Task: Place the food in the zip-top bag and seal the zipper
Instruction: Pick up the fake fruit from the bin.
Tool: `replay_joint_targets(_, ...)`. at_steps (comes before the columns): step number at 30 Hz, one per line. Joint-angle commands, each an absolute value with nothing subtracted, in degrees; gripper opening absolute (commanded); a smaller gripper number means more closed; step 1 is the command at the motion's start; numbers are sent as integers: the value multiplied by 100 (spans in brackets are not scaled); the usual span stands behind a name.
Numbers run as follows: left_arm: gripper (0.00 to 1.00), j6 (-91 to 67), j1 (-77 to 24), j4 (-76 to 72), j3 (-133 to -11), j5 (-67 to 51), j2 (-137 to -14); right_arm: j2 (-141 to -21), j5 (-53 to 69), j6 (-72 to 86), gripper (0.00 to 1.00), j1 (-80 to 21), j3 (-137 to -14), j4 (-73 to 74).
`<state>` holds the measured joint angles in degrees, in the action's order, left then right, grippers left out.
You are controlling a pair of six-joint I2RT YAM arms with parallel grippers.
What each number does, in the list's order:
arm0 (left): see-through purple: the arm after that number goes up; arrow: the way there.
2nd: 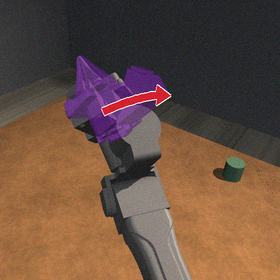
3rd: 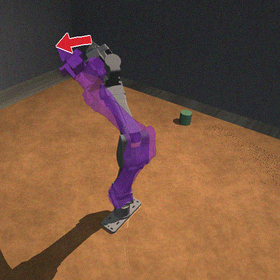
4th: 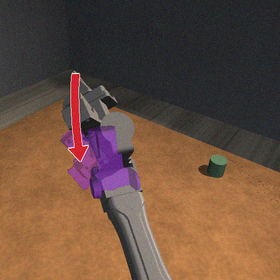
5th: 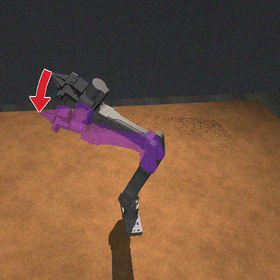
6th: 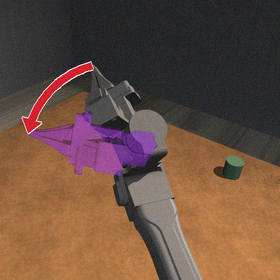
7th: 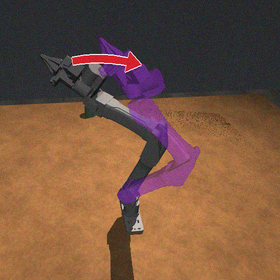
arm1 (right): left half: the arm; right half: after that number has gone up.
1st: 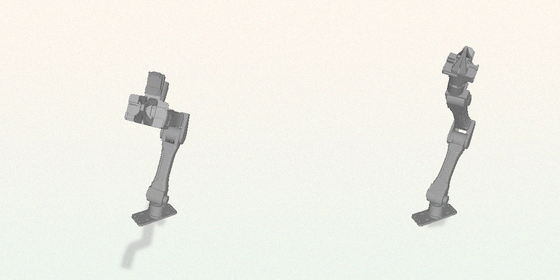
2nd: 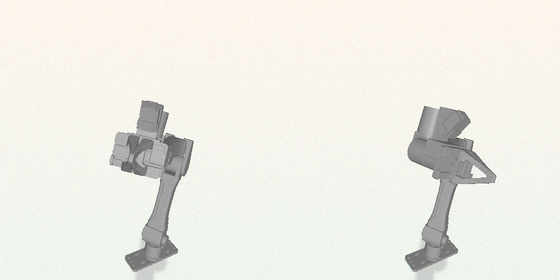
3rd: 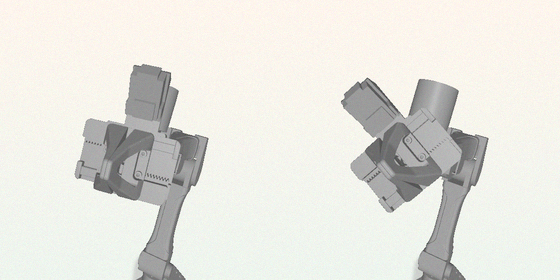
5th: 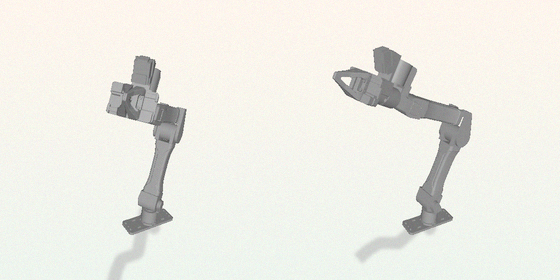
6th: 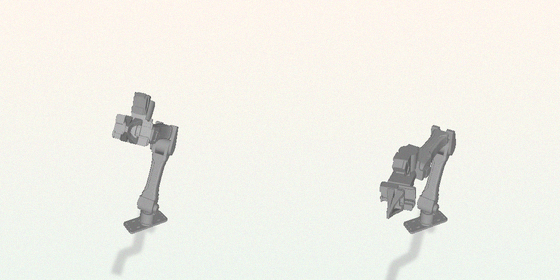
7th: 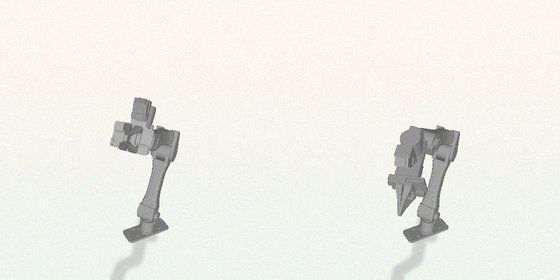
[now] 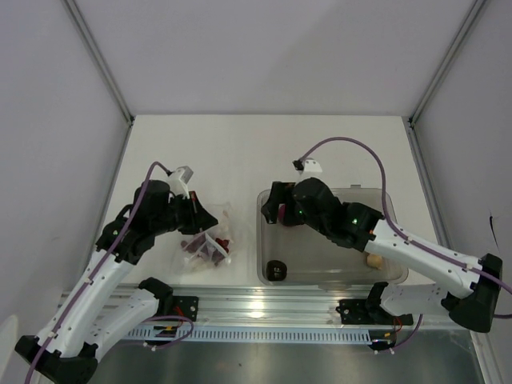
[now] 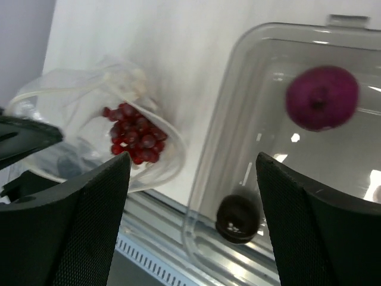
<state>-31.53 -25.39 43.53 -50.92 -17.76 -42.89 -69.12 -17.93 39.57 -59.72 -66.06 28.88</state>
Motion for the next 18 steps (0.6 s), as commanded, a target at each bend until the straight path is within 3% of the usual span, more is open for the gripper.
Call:
replay_joint_targets(1, 1, -3138, -2575, 4122, -5019, -1784, -4280, -6478, -1882, 4192, 87, -5748, -6066, 3217)
replay_joint_targets(6, 1, -3120, -2575, 4122, -5018, -1775, -4289, -6363, -880, 4341, 86, -5783, -5248, 3155)
replay_joint_targets(18, 1, -3067, -2575, 4069, -4975, -1775, -4403, -6126, -1099, 5176, 87, -6785, -4018, 2813)
